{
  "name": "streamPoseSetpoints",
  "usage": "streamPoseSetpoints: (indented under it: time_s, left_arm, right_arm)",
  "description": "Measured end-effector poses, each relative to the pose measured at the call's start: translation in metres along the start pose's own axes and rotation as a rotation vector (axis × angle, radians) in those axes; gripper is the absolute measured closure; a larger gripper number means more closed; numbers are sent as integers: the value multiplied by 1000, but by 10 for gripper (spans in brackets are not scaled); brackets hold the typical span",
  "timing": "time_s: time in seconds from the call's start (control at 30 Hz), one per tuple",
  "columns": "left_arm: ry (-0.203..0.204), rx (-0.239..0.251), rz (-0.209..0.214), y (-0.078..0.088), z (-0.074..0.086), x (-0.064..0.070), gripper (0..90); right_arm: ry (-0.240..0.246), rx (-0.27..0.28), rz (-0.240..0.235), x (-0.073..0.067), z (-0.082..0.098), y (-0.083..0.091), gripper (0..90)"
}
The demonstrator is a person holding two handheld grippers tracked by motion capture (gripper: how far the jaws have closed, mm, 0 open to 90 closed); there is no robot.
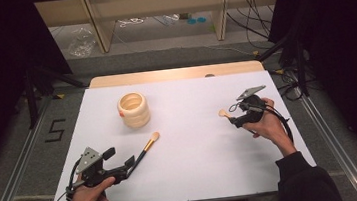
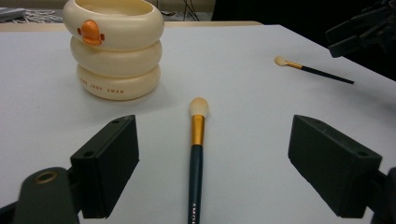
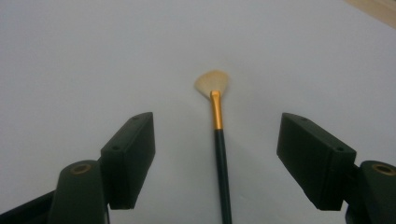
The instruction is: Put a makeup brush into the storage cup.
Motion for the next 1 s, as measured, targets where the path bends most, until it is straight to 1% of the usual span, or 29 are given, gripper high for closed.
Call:
streamPoseSetpoints:
  time_s: [0.03,0.07,0.1,0.13,0.17,0.2,0.23,0.27,0.3,0.33,0.37,0.4,0.43,0.47,0.53,0.57,0.63,0.7,0.73,0.77,0.8,0.83,0.87,0.9,0.93,1.0]
  left_arm:
    - [0,-1,1,0,0,0,161]
    - [-1,-2,2,0,0,0,161]
    - [-1,-2,2,0,0,0,161]
    - [0,-2,1,0,0,1,161]
    - [1,-1,1,0,0,1,161]
    - [-1,0,2,-1,0,0,161]
    - [1,1,6,-1,0,0,161]
    - [-2,1,3,-1,0,0,161]
    - [-2,1,2,-1,0,0,161]
    - [-3,1,-1,-1,0,0,161]
    - [-6,-2,-2,0,0,0,161]
    - [-2,-7,-6,0,0,1,161]
    - [2,-4,-6,0,0,1,161]
    - [10,-3,-9,0,0,2,161]
    - [9,-2,-9,0,0,2,161]
    - [10,-3,-10,0,0,2,161]
    - [10,-4,-11,0,0,1,162]
    - [10,-3,-9,0,0,1,162]
    - [9,-4,-9,0,0,1,162]
    - [9,-5,-9,0,0,1,162]
    - [10,-6,-9,0,0,1,163]
    - [12,-7,-8,0,0,1,163]
    - [3,-5,0,-1,0,1,163]
    - [-5,-13,-3,0,0,0,163]
    - [-6,-15,-4,0,0,0,163]
    - [-7,-15,-3,-1,0,0,163]
  right_arm:
    - [18,-33,-6,3,1,-1,289]
    - [18,-33,-6,3,1,-1,289]
    - [7,-26,-3,2,2,-3,294]
    - [3,-32,-5,3,2,-3,302]
    - [22,-41,-5,5,1,-4,308]
    - [36,-45,10,4,1,-5,309]
    - [56,-76,11,6,-2,-2,327]
    - [55,-76,10,6,-4,-3,336]
    - [72,-80,7,7,-5,-3,343]
    - [72,-80,7,7,-5,-3,343]
    - [64,-98,-10,8,-7,-5,366]
    - [64,-98,-10,8,-7,-5,366]
    - [58,-122,-8,7,-7,-6,365]
    - [67,-131,-8,7,-8,-7,370]
    - [64,-154,-19,6,-8,-8,378]
    - [76,-169,-18,5,-8,-9,390]
    - [94,-180,-21,7,-9,-13,413]
    - [101,-213,-24,8,-10,-17,444]
    - [92,-232,-26,8,-10,-17,459]
    - [92,-232,-26,8,-10,-17,459]
    - [97,-228,-40,10,-11,-19,478]
    - [97,-228,-40,10,-11,-19,478]
    - [96,-244,-44,10,-11,-20,484]
    - [105,-260,-41,11,-11,-22,486]
    - [115,-271,-39,11,-12,-25,495]
    - [113,-281,-42,11,-13,-26,499]
Point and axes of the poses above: each handheld gripper's, and its own axes: y roughly backward along the jaws, z roughly out of its underside, x roughly to its right, the point moved 1 cm from there along -y, roughly forward along the jaws, and after that the axes turned 8 degrees about z, right-handed, at the moved point
